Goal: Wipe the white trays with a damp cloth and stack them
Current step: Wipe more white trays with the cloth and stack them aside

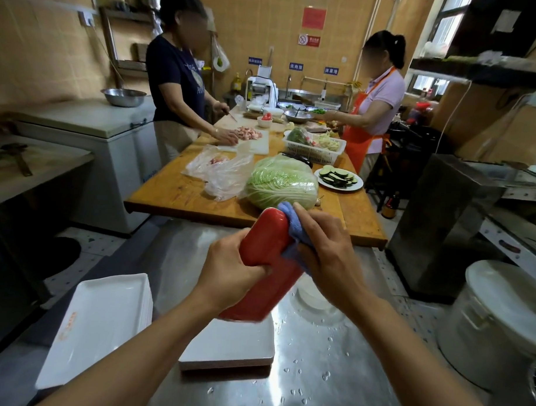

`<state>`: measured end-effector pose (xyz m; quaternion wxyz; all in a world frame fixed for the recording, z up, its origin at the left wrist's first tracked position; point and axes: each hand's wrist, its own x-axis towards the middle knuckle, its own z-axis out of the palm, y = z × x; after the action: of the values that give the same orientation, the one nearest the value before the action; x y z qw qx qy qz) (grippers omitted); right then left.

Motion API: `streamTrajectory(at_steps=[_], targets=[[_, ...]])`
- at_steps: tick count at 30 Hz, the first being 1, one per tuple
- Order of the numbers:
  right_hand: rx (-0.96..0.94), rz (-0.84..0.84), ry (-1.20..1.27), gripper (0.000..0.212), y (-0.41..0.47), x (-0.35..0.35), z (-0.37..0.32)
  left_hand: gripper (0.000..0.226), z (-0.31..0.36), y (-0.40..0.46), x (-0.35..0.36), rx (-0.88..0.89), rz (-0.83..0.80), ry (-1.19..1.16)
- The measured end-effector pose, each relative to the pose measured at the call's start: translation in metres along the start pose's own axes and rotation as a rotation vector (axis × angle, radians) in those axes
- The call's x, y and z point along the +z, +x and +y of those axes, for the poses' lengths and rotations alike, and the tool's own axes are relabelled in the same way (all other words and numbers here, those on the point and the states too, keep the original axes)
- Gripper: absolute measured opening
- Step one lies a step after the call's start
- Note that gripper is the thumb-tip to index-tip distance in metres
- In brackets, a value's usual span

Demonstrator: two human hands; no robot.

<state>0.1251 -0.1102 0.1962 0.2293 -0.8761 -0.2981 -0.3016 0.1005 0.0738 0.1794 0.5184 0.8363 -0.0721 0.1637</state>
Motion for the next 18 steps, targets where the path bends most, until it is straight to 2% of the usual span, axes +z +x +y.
streamTrajectory(at_steps=[4,10,14,18], targets=[[-0.074,0.058,-0.063,0.051,0.019,0.010,-0.017,0.044,0.008,0.002,0.003,-0.010,-0.026,-0.246],[-0.106,0.012,-0.008,0.047,0.032,0.017,-0.024,0.048,0.006,0.003,-0.004,-0.027,-0.016,-0.261],[0.020,-0.031,0.014,0.051,0.021,0.019,-0.007,0.042,0.000,0.001,-0.007,-0.114,0.018,-0.383],[0.222,0.008,0.195,0.054,0.010,0.027,-0.001,0.045,-0.002,0.002,-0.004,-0.194,0.046,-0.536]])
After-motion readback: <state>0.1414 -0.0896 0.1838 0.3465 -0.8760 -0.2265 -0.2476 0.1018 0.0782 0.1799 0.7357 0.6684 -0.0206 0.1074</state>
